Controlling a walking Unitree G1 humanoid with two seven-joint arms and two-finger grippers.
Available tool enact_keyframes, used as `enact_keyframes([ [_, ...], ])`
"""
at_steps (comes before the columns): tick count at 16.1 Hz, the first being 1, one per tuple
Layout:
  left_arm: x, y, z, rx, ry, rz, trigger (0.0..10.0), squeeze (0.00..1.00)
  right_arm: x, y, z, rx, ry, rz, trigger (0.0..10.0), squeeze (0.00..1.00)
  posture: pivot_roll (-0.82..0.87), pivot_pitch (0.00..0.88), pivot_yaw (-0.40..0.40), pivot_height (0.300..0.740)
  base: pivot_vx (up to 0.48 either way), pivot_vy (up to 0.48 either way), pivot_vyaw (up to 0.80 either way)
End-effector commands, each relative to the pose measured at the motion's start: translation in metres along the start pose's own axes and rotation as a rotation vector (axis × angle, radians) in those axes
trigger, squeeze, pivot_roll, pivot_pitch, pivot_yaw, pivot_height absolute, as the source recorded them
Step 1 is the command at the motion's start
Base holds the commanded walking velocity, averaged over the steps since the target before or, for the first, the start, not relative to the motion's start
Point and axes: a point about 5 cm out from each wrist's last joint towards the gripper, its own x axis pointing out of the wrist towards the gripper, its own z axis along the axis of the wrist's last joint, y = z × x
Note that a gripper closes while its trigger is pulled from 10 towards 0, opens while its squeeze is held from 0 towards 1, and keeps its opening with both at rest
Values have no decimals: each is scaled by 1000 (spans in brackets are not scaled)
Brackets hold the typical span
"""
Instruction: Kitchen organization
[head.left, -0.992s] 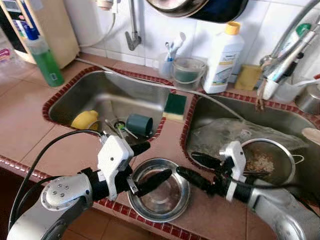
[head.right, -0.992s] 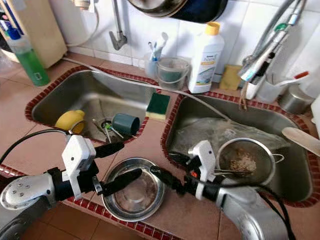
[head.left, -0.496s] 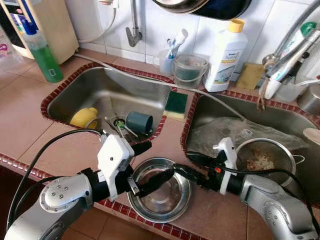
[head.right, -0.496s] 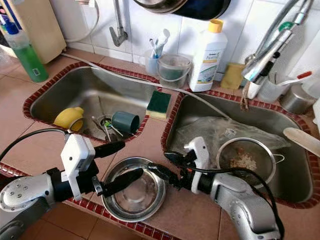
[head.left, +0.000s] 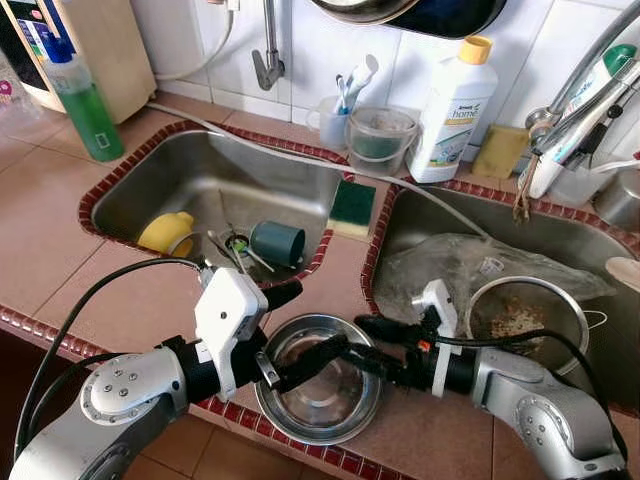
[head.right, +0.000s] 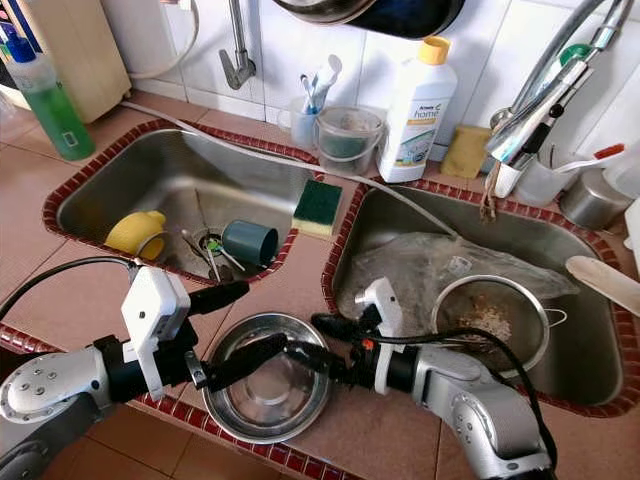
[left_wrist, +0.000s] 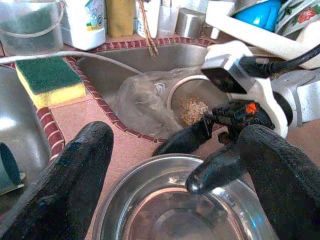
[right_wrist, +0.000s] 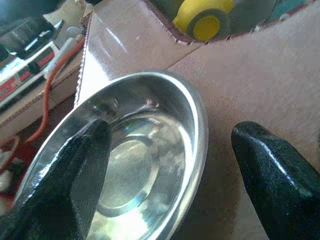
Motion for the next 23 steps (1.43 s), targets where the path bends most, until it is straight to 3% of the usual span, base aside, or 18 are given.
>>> enact_keyframes([
  [1, -1, -3, 5, 16, -14, 1, 10000, 0, -4, 1, -8, 47, 30, 22, 3020, 0, -18, 130, -57, 740, 0, 0, 0],
  [3, -1, -3, 5, 15, -15, 4, 10000, 0, -7, 0, -13, 68, 50, 29, 1686, 0, -17, 126, -61, 740, 0, 0, 0],
  [4, -1, -3, 5, 13, -16, 5, 10000, 0, -7, 0, -15, 69, 58, 24, 0, 0, -18, 124, -61, 740, 0, 0, 0],
  [23, -3, 0, 5, 9, -4, 14, 10000, 0, -7, -6, -10, 55, 29, 3, 0, 0, -14, 111, -53, 740, 0, 0, 0],
])
